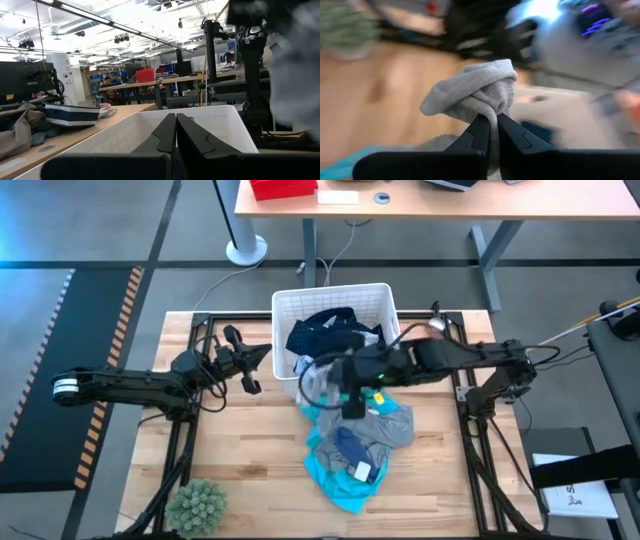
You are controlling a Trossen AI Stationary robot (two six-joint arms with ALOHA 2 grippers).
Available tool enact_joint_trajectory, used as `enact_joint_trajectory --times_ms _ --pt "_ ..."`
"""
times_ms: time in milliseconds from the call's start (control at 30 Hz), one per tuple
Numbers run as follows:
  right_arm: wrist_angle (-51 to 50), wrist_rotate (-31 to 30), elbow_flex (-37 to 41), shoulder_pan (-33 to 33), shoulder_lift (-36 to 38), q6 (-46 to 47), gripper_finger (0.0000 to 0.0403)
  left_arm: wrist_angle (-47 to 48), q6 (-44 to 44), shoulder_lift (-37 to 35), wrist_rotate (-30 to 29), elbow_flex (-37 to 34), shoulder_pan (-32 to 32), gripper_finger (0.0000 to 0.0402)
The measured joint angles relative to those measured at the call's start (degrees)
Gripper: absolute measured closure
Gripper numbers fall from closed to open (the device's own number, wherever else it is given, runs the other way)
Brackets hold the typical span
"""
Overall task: Sort clothes
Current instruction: Put the gray socks into the white bin, then put the blue socks into the white bin
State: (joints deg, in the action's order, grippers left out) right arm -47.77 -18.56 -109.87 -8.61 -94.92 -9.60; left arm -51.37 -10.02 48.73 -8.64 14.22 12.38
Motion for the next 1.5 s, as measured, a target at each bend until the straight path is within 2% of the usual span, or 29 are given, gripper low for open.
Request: enact_joint_trajectory --times_ms 100,200,333,400,500,600,800,867,1000,1233,1500 --pt "0.05 -8.75 -4.51 0.39 0.07 -4.11 0.0402 -0.01 0.00 0.00 0.00 0.00 0.00 0.0402" --pt "0.02 -14.75 -8.00 1.52 0.09 -8.20 0.0402 0.00 0.05 0.00 0.00 0.00 0.00 0.0402" --pt "-0.40 -20.52 -10.64 4.79 0.09 -11.25 0.0402 0.02 0.09 0.00 0.00 0.00 0.00 0.0402" --pt "-1.05 -21.16 -10.86 7.10 0.09 -11.81 0.0402 0.00 0.13 0.00 0.00 0.00 0.00 0.0402" --pt "-4.62 -20.91 -10.72 11.09 0.07 -9.21 0.0403 0.01 0.16 0.00 0.00 0.00 0.00 0.0402" --pt "-8.65 -18.06 -9.72 15.14 -0.10 -3.80 0.0403 0.02 0.17 0.00 0.00 0.00 0.01 0.0402" --pt "-11.70 -2.62 -4.52 21.63 -0.24 4.44 0.0403 0.00 0.18 0.00 0.00 0.00 0.01 0.0402" --pt "-11.64 0.72 -1.63 23.04 -0.22 5.50 0.0403 0.00 0.18 0.01 0.00 0.00 0.00 0.0402" --pt "-9.42 1.02 5.63 24.74 -0.23 6.50 0.0393 0.00 0.18 0.02 0.00 0.00 0.00 0.0402" --pt "-6.23 1.04 15.84 25.81 -0.30 6.26 0.0348 -0.01 0.18 0.02 0.01 0.00 0.02 0.0402" --pt "-5.59 1.04 16.61 25.76 -0.30 6.55 0.0270 0.00 0.10 0.02 0.02 0.00 0.04 0.0402"
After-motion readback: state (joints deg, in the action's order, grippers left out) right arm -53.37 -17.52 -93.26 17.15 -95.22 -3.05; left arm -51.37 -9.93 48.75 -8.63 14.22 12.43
